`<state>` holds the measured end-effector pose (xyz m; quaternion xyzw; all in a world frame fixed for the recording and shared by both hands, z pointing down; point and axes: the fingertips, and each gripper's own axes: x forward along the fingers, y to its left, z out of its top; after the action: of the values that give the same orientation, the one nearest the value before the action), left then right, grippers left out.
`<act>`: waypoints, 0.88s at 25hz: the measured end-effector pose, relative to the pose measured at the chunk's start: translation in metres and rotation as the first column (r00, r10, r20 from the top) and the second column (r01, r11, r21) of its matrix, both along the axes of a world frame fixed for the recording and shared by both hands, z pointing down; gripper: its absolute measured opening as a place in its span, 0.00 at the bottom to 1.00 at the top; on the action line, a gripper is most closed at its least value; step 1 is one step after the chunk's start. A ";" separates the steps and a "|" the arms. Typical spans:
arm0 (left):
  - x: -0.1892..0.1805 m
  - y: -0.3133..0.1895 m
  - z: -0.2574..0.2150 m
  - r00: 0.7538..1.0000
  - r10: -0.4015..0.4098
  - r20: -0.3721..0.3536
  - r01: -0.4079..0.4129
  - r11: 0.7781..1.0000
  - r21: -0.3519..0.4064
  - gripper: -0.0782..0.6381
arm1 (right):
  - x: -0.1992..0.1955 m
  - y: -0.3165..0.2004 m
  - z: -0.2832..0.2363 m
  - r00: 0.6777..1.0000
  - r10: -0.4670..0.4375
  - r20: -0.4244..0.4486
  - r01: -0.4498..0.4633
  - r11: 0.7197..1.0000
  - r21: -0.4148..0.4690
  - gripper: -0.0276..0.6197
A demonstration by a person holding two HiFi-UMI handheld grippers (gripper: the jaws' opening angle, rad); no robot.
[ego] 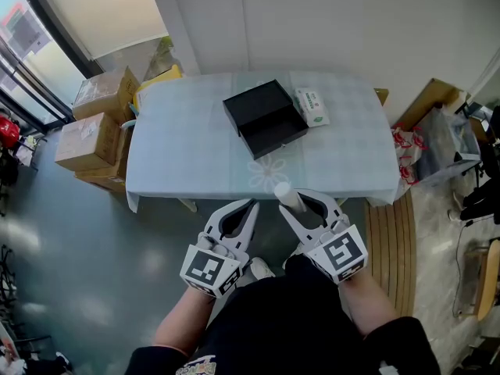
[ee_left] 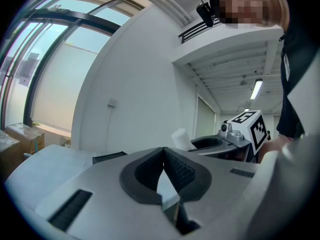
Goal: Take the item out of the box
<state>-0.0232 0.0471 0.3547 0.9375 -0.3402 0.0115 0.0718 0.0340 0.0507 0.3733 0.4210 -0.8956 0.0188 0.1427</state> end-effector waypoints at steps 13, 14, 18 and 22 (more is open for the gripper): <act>0.001 -0.002 0.000 1.000 -0.001 -0.008 0.001 1.000 0.010 0.12 | 0.001 -0.006 -0.007 1.000 0.001 0.009 -0.001 1.000 0.004 0.25; 0.000 -0.003 0.000 1.000 -0.002 -0.006 0.002 1.000 0.009 0.12 | 0.001 -0.008 -0.009 1.000 0.005 0.007 -0.005 1.000 0.005 0.25; -0.001 -0.007 0.001 1.000 0.002 -0.002 -0.002 1.000 0.004 0.12 | 0.000 -0.011 -0.006 1.000 0.004 0.012 -0.004 1.000 0.005 0.25; -0.004 -0.011 0.003 1.000 -0.002 0.004 0.002 1.000 -0.005 0.12 | -0.003 -0.015 -0.004 1.000 0.001 0.011 -0.001 1.000 -0.002 0.25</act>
<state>-0.0272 0.0365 0.3579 0.9369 -0.3415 0.0143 0.0732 0.0314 0.0356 0.3691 0.4212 -0.8961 0.0220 0.1381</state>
